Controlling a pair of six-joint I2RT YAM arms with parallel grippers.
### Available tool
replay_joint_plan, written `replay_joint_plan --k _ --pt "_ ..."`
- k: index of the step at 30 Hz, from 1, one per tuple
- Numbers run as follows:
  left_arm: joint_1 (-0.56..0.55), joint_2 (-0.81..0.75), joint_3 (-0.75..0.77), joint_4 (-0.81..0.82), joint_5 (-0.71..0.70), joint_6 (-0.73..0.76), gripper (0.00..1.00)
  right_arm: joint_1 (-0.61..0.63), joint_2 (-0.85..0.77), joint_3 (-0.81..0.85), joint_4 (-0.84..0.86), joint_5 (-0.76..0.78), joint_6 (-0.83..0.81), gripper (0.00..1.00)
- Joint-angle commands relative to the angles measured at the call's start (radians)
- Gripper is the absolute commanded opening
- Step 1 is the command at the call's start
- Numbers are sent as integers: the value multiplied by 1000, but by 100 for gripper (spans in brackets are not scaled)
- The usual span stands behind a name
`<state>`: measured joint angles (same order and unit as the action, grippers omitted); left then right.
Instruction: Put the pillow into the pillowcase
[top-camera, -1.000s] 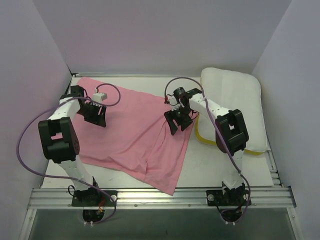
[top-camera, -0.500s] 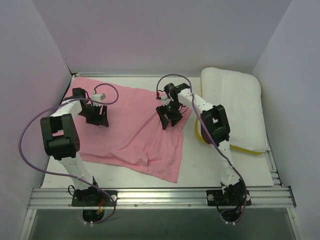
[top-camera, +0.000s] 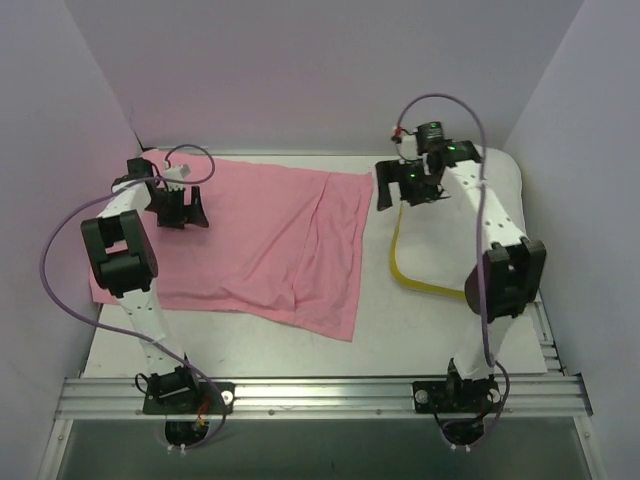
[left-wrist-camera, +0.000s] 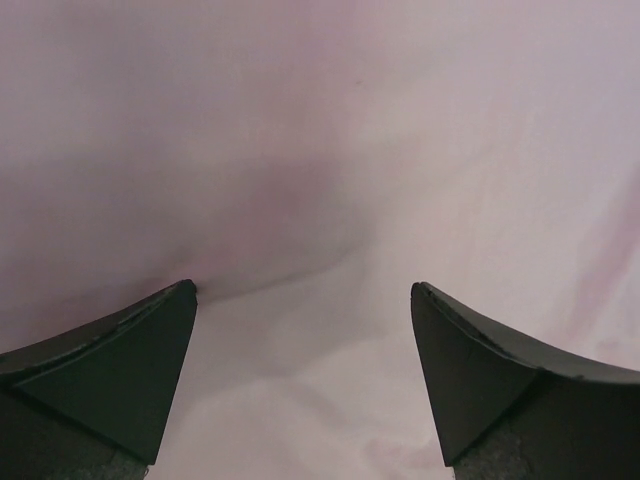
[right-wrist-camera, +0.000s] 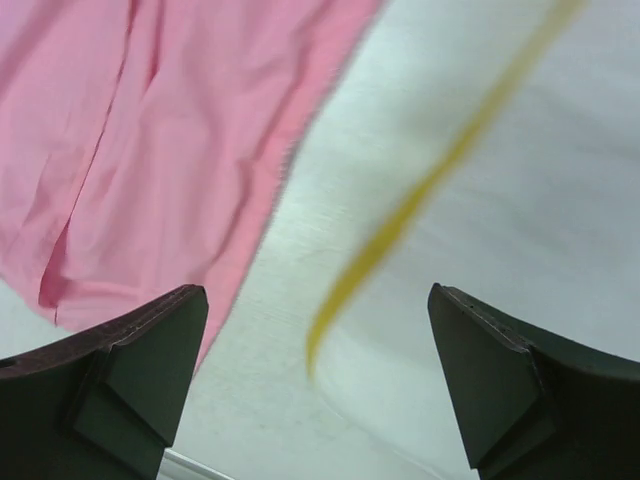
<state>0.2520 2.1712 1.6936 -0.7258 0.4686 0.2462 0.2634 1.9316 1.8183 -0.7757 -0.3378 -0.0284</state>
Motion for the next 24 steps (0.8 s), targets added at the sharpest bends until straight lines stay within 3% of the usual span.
replay_joint_plan --k 1,4,9,17,24 --pt "-11 -79 18 -23 148 7 97 -180 -135 -65 -66 131 28 100" --pt "-48 -187 -60 -21 163 45 97 -369 -114 -59 -63 117 108 100" --pt "-105 -346 -185 -15 120 73 98 -518 79 102 -57 8 263 100" --pt "-117 -399 -212 -43 65 97 97 -526 352 392 -16 88 260 100" --pt "-126 -353 -172 -75 47 93 98 -466 368 438 33 246 190 100"
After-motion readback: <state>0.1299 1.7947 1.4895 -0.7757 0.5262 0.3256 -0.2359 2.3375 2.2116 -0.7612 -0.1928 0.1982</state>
